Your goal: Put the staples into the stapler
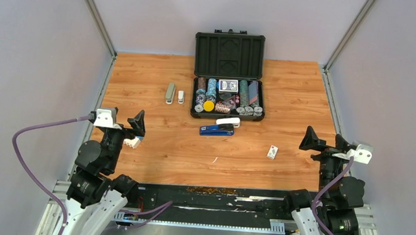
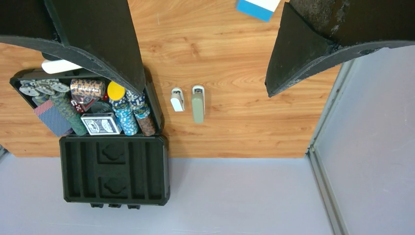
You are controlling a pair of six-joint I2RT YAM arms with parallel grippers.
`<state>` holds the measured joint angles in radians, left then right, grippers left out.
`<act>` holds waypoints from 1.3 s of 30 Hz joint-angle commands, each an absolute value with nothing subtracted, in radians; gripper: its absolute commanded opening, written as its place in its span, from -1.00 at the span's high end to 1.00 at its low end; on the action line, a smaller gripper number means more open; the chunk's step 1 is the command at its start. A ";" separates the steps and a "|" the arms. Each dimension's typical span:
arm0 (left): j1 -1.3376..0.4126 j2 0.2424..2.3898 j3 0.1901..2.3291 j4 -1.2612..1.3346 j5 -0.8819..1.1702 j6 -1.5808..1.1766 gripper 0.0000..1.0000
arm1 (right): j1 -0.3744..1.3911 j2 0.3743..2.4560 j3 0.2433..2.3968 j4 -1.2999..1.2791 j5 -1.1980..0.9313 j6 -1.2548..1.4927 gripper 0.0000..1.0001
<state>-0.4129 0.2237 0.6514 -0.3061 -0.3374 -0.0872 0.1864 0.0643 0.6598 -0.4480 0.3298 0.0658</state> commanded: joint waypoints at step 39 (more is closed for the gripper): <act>-0.448 0.189 0.652 -0.315 -0.337 -0.085 -1.00 | 0.184 1.100 0.788 -0.722 0.121 0.430 -0.92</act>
<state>-0.4438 0.1970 0.6514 -0.3290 -0.3237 -0.0879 0.1864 1.0630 0.8078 -0.7944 0.1749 0.4221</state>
